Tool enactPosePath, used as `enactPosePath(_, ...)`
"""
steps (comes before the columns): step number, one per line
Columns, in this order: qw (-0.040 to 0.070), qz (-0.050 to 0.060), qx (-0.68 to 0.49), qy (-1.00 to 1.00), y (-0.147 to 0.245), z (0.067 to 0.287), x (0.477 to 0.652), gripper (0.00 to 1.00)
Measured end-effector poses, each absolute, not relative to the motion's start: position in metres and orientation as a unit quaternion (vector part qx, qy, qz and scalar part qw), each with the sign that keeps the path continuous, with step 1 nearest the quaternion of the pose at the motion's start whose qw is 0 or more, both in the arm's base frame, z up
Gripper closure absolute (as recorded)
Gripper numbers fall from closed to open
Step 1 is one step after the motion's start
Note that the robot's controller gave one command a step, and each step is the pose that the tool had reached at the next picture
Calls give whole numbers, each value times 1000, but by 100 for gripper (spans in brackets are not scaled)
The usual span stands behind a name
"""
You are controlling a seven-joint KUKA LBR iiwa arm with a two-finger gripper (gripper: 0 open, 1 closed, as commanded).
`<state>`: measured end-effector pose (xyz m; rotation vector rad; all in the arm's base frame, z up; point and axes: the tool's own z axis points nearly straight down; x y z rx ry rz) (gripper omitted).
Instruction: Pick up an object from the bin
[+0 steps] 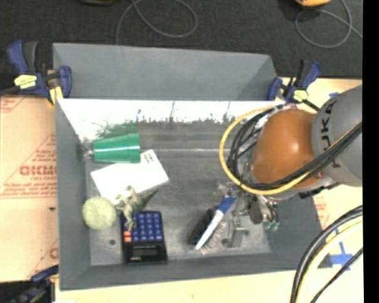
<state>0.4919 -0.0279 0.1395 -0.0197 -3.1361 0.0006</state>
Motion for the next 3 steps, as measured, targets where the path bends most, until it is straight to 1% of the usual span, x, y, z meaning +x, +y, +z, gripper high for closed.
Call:
enactPosePath(1, -1, 0, -6, -1000, -28, 144, 494, 0)
enactPosePath(2, -5, 1, 79, -997, -5, 97, 506, 0)
enactPosePath(3, 2, 0, 121, -993, 2, 110, 508, 0)
